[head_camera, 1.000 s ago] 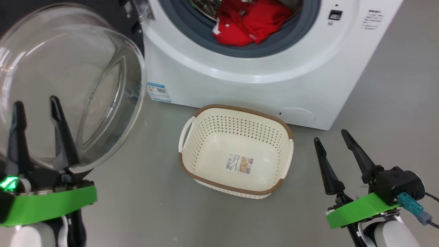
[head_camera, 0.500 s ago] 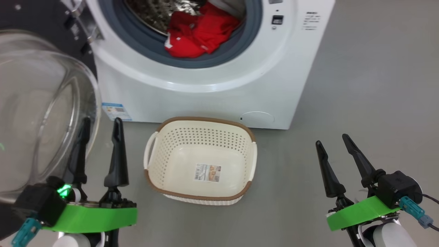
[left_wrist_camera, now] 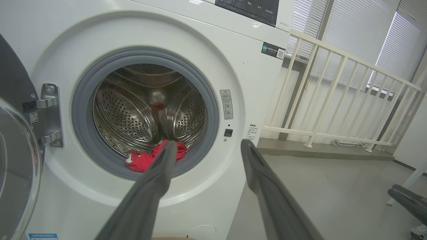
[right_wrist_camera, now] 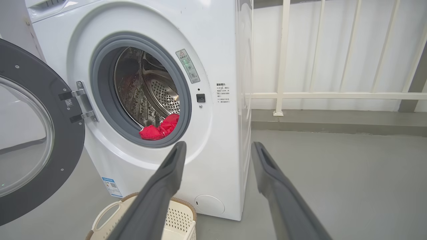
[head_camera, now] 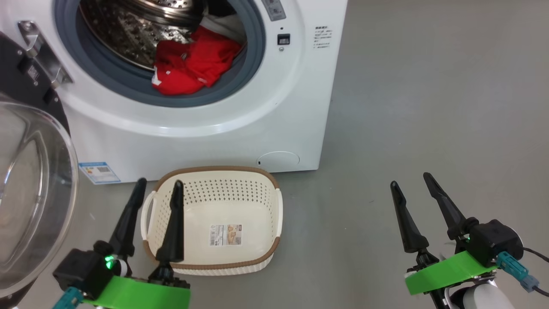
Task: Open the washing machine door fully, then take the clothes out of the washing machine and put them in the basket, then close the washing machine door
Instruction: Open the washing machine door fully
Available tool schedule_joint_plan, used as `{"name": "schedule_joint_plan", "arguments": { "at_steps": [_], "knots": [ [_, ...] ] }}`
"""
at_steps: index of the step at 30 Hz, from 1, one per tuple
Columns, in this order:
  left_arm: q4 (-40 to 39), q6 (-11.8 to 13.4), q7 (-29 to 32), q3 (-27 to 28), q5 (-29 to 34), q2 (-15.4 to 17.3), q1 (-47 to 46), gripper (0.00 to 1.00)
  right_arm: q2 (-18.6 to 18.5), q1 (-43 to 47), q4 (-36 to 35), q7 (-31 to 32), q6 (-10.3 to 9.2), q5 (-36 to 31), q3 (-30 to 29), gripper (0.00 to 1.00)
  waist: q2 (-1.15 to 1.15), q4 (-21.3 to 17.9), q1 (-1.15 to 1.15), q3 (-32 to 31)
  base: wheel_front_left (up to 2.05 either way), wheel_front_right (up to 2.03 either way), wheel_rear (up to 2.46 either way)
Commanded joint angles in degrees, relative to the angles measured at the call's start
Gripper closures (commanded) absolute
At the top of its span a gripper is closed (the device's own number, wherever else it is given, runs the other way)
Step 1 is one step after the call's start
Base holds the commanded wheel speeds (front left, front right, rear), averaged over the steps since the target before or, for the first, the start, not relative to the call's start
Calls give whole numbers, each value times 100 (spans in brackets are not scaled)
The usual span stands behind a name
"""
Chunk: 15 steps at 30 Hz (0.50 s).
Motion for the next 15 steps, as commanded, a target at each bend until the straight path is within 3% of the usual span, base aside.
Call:
{"name": "schedule_joint_plan", "arguments": {
  "at_steps": [1, 15],
  "knots": [
    [-86, -42, -29, 135, 50, 99, 24, 0, 8, -14, -183, -55, 36, 32, 127, 0, 0, -131, 0, -113, 0, 0, 0],
    [102, 229, -148, 166, 237, 129, 611, 0, 8, 609, -708, -57, 36, -198, -404, 0, 0, -420, 0, -388, 0, 0, 0]
  ]
}}
